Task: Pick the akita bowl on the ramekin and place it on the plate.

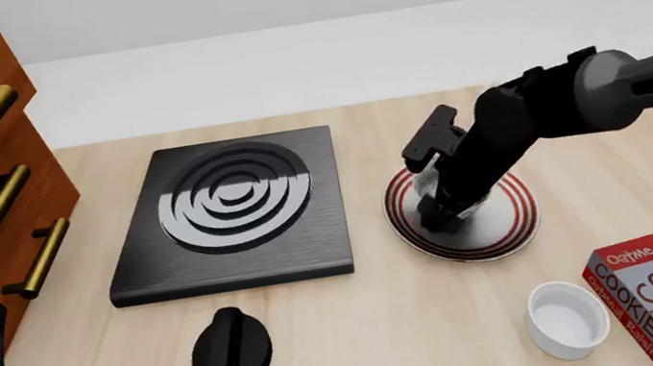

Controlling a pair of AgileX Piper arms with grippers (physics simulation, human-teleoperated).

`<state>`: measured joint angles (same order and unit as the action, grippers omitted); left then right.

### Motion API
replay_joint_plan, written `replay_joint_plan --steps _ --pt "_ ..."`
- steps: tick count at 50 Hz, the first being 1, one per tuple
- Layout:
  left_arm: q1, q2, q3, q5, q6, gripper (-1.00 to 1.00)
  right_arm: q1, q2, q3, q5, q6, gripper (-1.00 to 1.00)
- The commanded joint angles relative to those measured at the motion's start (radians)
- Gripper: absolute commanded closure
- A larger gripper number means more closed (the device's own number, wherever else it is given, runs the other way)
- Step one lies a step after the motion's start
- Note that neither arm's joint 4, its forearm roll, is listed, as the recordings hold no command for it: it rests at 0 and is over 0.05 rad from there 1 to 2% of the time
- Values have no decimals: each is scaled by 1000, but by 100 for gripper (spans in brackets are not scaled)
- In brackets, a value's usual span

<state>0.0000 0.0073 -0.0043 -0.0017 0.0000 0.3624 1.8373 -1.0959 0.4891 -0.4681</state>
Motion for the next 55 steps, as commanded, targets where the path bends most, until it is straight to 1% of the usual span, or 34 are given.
replay_joint_plan --steps 1,12,22,27,31,34,35,37,40,42,44,45,49,50,52,54,55 --pt "0 0 0 0 0 -100 -8 -23 -9 25 2 -100" --pt "0 0 0 0 0 -100 9 -78 -5 54 14 -100" --pt "0 0 0 0 0 -100 10 -162 -16 114 15 -100" --pt "0 0 0 0 0 -100 10 -188 -15 122 20 -100" --pt "0 0 0 0 0 -100 12 -240 -17 131 29 -100" --pt "0 0 0 0 0 -100 23 -277 -28 151 62 -100" --pt "0 0 0 0 0 -100 23 -277 -28 151 62 -100" --pt "0 0 0 0 0 -100 45 -334 -27 162 98 -100" --pt "0 0 0 0 0 -100 51 -364 -9 159 105 -100" --pt "0 0 0 0 0 -100 59 -407 19 147 122 -100" --pt "0 0 0 0 0 -100 51 -434 30 143 122 -100" --pt "0 0 0 0 0 -100 61 -474 49 146 134 -100" --pt "0 0 0 0 0 -100 92 -546 88 150 168 -100" --pt "0 0 0 0 0 -100 89 -561 93 145 166 -100" --pt "0 0 0 0 0 -100 82 -597 104 135 192 -100" --pt "0 0 0 0 0 -100 79 -630 117 123 198 -100" --pt "0 0 0 0 0 -100 72 -652 131 119 211 -100"
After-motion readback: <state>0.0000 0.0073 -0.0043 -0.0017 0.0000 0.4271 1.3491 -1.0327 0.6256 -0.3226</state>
